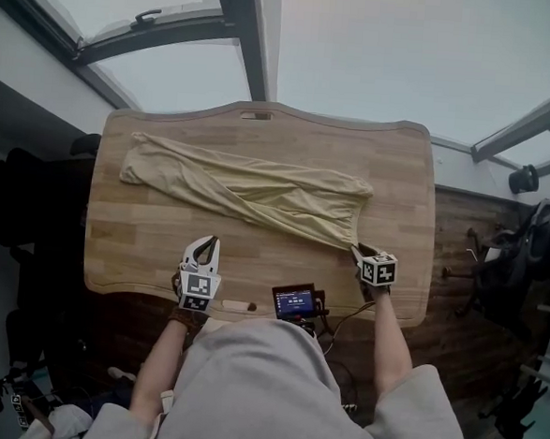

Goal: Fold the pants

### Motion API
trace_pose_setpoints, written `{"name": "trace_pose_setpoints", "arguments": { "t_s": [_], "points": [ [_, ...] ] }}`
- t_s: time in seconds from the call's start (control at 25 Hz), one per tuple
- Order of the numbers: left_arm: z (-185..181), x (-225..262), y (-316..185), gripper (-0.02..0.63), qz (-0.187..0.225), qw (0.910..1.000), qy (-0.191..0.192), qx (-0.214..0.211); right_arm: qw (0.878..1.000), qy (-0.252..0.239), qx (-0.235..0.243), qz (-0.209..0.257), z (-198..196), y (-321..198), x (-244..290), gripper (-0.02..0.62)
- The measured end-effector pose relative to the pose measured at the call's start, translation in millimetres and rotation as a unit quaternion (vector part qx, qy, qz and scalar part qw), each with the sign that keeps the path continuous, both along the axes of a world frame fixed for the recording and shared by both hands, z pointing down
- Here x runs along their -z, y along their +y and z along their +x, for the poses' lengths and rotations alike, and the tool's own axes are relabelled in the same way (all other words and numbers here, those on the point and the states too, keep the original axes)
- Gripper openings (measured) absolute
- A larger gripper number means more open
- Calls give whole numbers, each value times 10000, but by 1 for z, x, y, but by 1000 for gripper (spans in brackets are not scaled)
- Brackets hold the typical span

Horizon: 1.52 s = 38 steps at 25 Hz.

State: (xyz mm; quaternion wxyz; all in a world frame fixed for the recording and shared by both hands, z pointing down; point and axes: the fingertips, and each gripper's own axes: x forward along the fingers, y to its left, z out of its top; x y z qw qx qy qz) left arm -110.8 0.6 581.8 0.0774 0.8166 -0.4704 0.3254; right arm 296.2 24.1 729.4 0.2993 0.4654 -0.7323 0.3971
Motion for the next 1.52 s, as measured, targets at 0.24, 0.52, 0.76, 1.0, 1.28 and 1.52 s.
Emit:
{"name": "trace_pose_setpoints", "arguments": {
  "t_s": [0.24,0.52,0.76,1.0,1.28,1.52],
  "points": [
    [-7,-53,-1,10,-243,9927,-879,-789,9950,289,-920,-273,86,61,-4,81],
    [-18,-98,-34,10,-392,9626,-1773,-2010,9741,1980,-1085,-75,153,76,17,115],
    [-3,-126,-69,21,-437,9137,-2352,-3284,9707,2169,548,880,81,57,48,158],
    [-14,-149,-51,76,-859,8984,-2247,-3675,9650,1427,2124,583,-22,69,11,156],
    [-8,-171,-57,48,-833,8760,-2674,-3926,9574,1438,2463,442,-59,49,-4,118],
    [-20,-161,-27,14,-1144,8937,-2539,-3517,9520,1395,2710,270,-64,61,-4,11]
  ]
}}
